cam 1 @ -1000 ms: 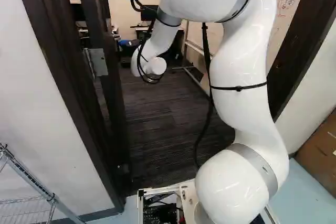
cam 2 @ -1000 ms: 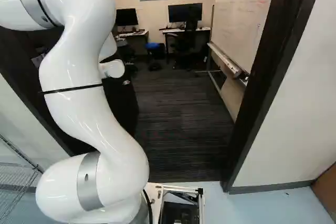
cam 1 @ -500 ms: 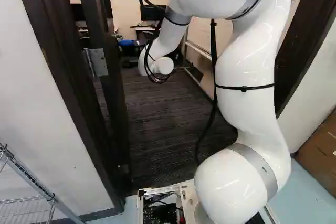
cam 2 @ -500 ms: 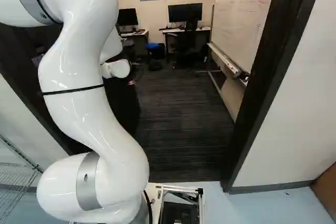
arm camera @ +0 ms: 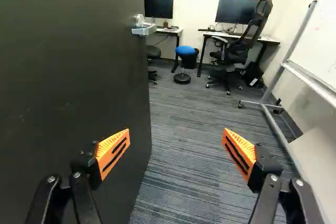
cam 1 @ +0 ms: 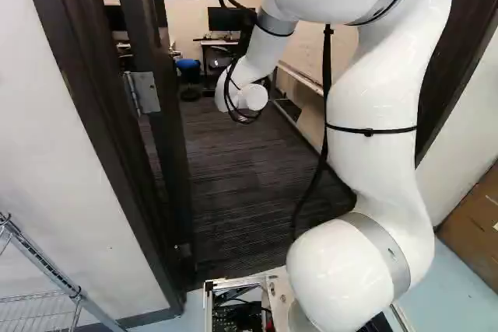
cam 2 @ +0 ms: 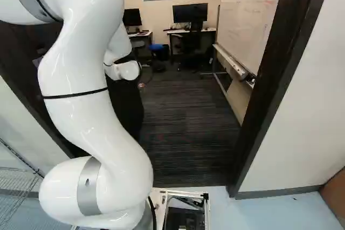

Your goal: Open the door and move inside

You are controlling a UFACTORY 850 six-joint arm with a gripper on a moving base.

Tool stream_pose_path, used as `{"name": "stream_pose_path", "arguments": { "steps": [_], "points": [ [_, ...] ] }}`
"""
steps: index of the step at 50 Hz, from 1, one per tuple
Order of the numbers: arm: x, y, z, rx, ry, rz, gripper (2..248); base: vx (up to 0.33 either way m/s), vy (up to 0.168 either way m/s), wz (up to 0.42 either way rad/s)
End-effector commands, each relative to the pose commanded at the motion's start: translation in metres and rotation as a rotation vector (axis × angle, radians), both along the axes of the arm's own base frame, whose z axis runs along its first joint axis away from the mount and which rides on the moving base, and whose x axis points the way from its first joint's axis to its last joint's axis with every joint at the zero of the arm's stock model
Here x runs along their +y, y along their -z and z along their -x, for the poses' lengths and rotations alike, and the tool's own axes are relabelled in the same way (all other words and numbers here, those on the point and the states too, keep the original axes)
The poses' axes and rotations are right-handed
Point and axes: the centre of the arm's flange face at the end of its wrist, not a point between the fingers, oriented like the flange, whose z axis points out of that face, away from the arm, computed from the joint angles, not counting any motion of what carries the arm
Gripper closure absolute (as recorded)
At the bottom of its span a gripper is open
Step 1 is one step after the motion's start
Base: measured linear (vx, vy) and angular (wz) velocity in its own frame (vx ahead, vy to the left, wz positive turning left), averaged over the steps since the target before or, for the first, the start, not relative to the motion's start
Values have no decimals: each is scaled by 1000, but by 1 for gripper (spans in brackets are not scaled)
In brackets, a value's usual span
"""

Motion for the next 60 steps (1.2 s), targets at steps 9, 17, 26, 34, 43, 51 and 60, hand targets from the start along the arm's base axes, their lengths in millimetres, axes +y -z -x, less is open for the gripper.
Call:
{"name": "stream_pose_path", "arguments": {
  "steps": [9, 17, 26, 34, 43, 51, 60],
  "points": [
    [-14, -1, 6, 4, 23, 1, 3, 0, 0, 0],
    [-27, -2, 14, 9, 43, 2, 3, 0, 0, 0],
    [-42, -3, 25, 14, 65, 3, 3, 0, 0, 0],
    [-54, -4, 37, 19, 84, 4, 3, 0, 0, 0],
    [-67, -5, 50, 25, 106, 4, 3, 0, 0, 0],
    [-78, -5, 63, 29, 126, 5, 3, 0, 0, 0],
    [-90, -6, 77, 33, 148, 5, 3, 0, 0, 0]
  ]
}}
